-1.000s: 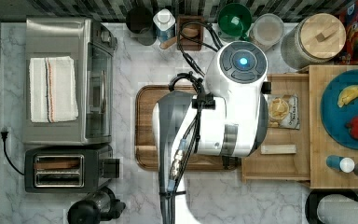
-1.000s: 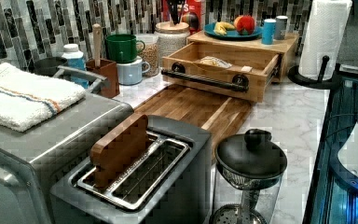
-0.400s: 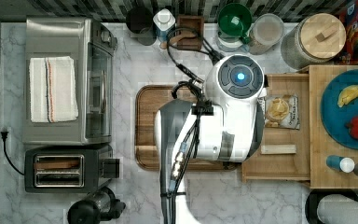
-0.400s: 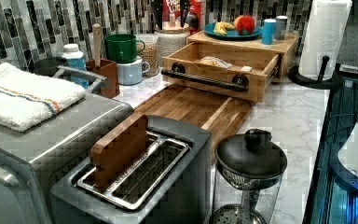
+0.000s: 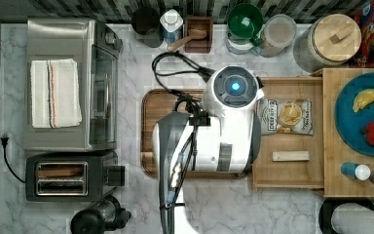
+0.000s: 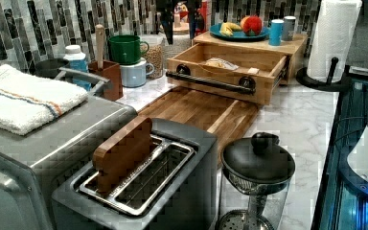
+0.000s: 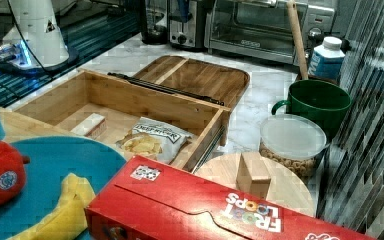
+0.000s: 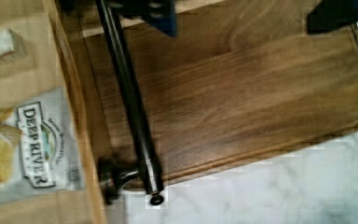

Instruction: Close the drawer.

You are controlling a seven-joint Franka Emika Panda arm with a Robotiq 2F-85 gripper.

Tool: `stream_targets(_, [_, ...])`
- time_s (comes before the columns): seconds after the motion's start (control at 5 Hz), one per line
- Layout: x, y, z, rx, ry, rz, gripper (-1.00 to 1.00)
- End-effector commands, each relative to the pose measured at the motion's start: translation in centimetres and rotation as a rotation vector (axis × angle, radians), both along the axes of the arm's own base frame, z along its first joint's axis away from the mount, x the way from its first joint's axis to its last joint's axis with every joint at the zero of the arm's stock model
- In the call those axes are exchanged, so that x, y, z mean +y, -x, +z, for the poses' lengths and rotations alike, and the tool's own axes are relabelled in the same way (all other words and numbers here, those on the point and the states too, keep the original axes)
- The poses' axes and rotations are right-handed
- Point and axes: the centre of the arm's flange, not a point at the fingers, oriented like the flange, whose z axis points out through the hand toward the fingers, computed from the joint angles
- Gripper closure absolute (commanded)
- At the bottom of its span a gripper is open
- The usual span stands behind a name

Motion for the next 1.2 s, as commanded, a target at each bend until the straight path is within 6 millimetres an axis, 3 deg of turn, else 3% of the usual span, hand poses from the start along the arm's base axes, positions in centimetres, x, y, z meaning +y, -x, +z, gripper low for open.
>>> stream_targets(0.2, [6.9,2.4,-2.4,0.009,0.014,0.251,1.00])
stream_targets(0.8, [5.4,4.4,-10.4,-0.037,0.070,0.390,1.00])
stream_targets(1.2, [4.2,4.4,-13.8,-0.083,0.083,0.439,1.00])
